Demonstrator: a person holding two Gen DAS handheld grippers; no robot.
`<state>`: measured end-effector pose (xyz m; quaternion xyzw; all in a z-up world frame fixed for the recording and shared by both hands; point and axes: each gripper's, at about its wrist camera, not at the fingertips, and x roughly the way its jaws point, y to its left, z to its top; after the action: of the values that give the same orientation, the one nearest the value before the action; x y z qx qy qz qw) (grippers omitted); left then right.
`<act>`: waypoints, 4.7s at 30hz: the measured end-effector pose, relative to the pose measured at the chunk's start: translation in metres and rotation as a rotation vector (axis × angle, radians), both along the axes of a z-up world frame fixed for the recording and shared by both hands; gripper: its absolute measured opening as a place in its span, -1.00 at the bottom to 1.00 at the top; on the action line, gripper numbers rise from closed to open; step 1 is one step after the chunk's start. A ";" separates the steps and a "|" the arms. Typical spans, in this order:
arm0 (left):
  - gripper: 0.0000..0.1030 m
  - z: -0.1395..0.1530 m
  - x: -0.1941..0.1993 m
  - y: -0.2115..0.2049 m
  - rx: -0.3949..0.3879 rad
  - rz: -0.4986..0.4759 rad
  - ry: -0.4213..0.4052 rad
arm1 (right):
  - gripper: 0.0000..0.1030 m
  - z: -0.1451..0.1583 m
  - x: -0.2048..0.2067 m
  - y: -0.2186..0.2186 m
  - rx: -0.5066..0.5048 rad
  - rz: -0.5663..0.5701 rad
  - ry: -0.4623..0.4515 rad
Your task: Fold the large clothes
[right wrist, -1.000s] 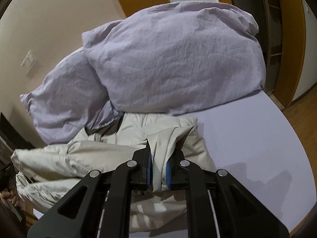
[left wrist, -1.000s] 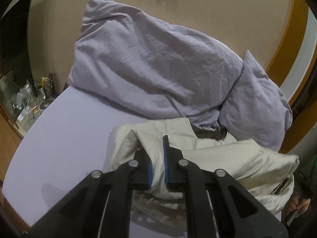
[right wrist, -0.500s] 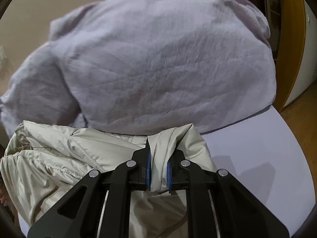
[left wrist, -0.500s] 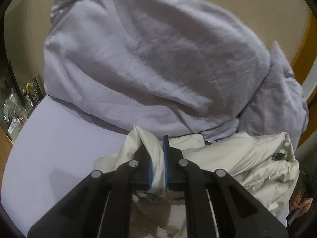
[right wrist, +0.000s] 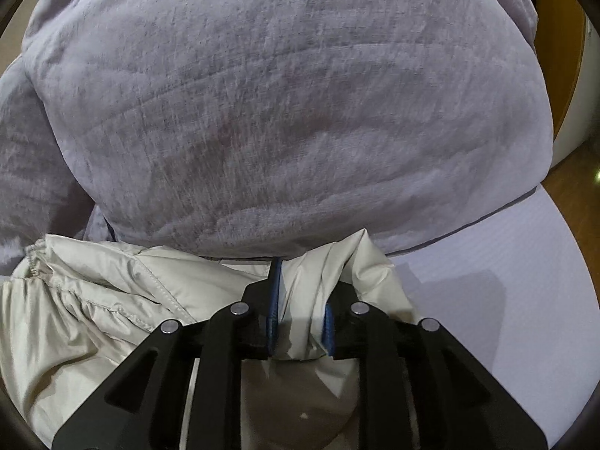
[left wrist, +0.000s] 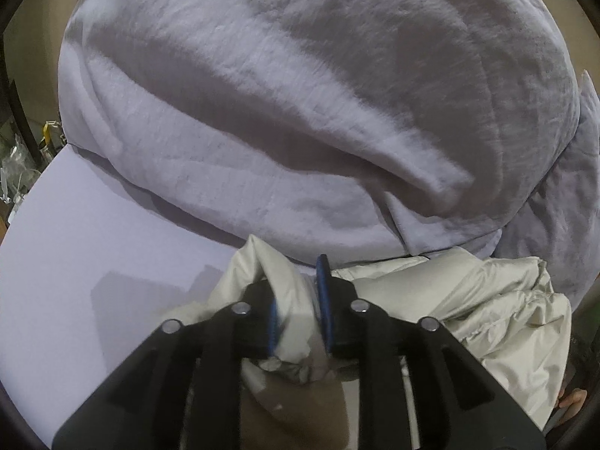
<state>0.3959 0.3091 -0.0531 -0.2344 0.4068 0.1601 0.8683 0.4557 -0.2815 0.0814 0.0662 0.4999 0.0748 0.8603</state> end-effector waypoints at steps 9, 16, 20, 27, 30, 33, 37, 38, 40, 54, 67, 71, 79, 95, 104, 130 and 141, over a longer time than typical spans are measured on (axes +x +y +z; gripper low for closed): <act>0.43 0.039 -0.045 -0.014 0.095 0.001 -0.065 | 0.37 0.048 -0.042 -0.009 0.012 0.039 -0.116; 0.46 0.035 -0.066 -0.072 0.079 -0.095 -0.081 | 0.37 0.040 -0.095 0.032 0.036 0.180 -0.093; 0.48 0.030 -0.065 -0.106 0.116 -0.145 -0.083 | 0.37 0.037 -0.113 0.064 -0.013 0.247 -0.136; 0.51 0.015 -0.051 -0.134 0.187 -0.151 -0.084 | 0.37 0.043 -0.124 0.093 0.019 0.335 -0.230; 0.55 0.007 -0.046 -0.134 0.217 -0.138 -0.067 | 0.37 0.031 -0.127 0.116 -0.025 0.411 -0.224; 0.55 0.001 -0.039 -0.127 0.224 -0.121 -0.058 | 0.37 0.019 -0.121 0.128 -0.062 0.421 -0.213; 0.55 -0.003 -0.030 -0.118 0.225 -0.101 -0.049 | 0.37 0.002 -0.101 0.136 -0.068 0.402 -0.197; 0.55 -0.005 -0.028 -0.119 0.225 -0.098 -0.048 | 0.37 -0.002 -0.096 0.138 -0.071 0.401 -0.195; 0.55 -0.007 -0.022 -0.116 0.223 -0.092 -0.044 | 0.37 -0.006 -0.090 0.139 -0.068 0.399 -0.191; 0.62 -0.024 0.033 -0.103 0.212 -0.025 -0.015 | 0.44 -0.030 -0.044 0.156 -0.047 0.354 -0.189; 0.58 0.004 0.015 -0.113 0.157 -0.038 -0.037 | 0.47 0.009 -0.059 0.146 0.019 0.305 -0.165; 0.58 0.020 0.020 -0.125 0.151 -0.060 -0.069 | 0.47 0.024 -0.061 0.161 0.069 0.318 -0.175; 0.60 0.005 0.054 -0.142 0.216 -0.043 -0.013 | 0.51 0.000 -0.054 0.206 -0.019 0.366 -0.176; 0.64 -0.036 0.089 -0.172 0.268 0.016 0.009 | 0.53 -0.054 -0.032 0.233 -0.045 0.351 -0.148; 0.67 -0.051 0.073 -0.166 0.257 -0.012 0.042 | 0.55 -0.047 -0.019 0.213 -0.028 0.378 -0.117; 0.83 -0.071 0.093 -0.130 0.392 0.029 0.101 | 0.72 -0.081 0.029 0.102 -0.235 0.196 -0.185; 0.90 -0.109 0.099 -0.100 0.367 0.040 0.105 | 0.81 -0.107 0.045 0.121 -0.235 0.196 -0.193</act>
<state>0.4944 0.2091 -0.1617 -0.0712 0.4107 0.2607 0.8708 0.5008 -0.1600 -0.0251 -0.0916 0.4242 0.1054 0.8947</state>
